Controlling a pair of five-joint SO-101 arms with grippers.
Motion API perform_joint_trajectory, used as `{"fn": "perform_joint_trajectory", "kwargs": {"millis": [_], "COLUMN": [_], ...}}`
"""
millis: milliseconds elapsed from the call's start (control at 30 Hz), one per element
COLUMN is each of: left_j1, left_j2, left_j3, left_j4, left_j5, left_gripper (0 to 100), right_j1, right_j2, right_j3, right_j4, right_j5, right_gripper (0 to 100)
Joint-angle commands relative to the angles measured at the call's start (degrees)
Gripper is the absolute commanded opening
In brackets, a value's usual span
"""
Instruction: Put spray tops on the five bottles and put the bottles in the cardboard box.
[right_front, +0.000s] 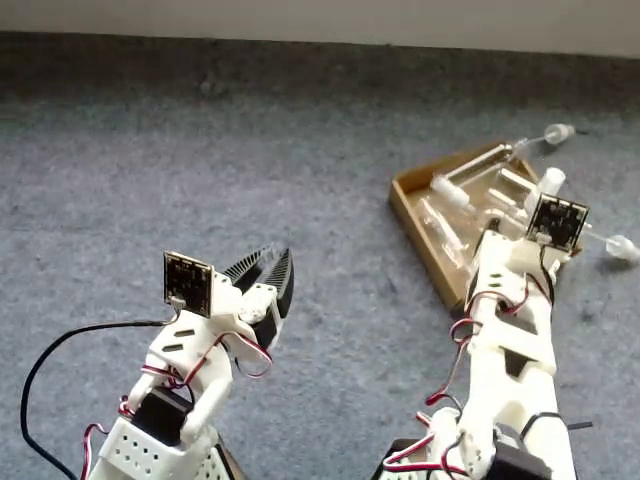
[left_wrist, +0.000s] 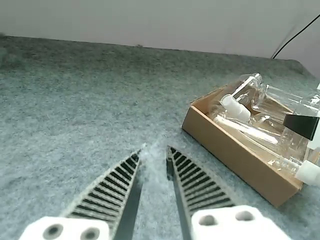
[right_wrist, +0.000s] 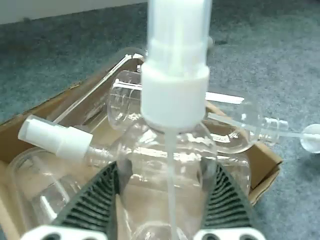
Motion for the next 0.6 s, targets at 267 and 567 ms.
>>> {"fn": "perform_joint_trajectory", "kwargs": {"millis": [267,567], "left_j1": [0.0,0.0], "left_j2": [-1.1,-1.1], "left_j3": [1.2,1.2], "left_j4": [0.3,0.3], "left_j5": [0.4,0.4], "left_gripper": [3,3], "right_j1": [0.5,0.2], "right_j2": [-5.8,-1.3], "right_j3": [3.3,3.3], "right_j4": [-0.8,-0.8], "right_j5": [-0.4,-0.4], "right_gripper": [5.9,7.6]}}
